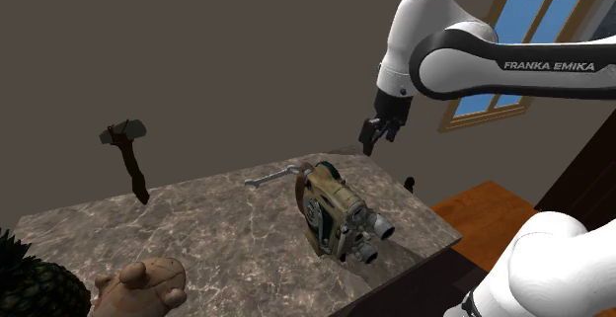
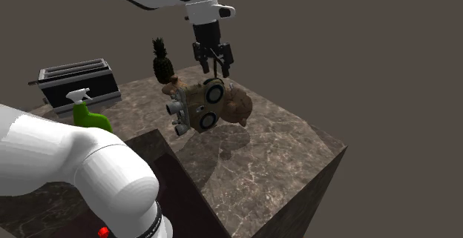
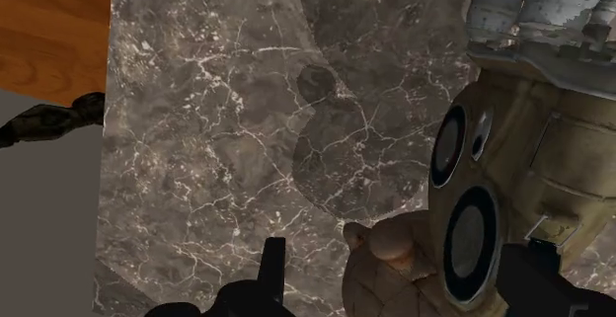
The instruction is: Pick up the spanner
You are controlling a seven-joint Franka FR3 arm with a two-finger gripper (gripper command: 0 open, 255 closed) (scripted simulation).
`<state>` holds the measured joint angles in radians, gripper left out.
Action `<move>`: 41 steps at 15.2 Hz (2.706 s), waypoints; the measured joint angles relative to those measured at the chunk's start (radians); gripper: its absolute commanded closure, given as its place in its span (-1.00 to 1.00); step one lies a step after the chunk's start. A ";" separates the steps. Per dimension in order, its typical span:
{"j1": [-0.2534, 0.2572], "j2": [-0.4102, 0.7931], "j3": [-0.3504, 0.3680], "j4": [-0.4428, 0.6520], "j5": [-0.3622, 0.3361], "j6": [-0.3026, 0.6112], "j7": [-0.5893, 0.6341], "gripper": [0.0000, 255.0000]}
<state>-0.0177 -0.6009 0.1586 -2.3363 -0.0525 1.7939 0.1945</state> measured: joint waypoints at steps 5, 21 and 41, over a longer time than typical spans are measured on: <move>-0.011 0.142 0.056 0.017 -0.019 0.157 0.089 -1.00; -0.021 0.712 0.184 0.367 -0.296 0.416 0.457 -1.00; -0.015 0.766 0.178 0.347 -0.342 0.484 0.504 1.00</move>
<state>-0.0325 0.1647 0.3363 -1.9892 -0.3949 2.2778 0.6988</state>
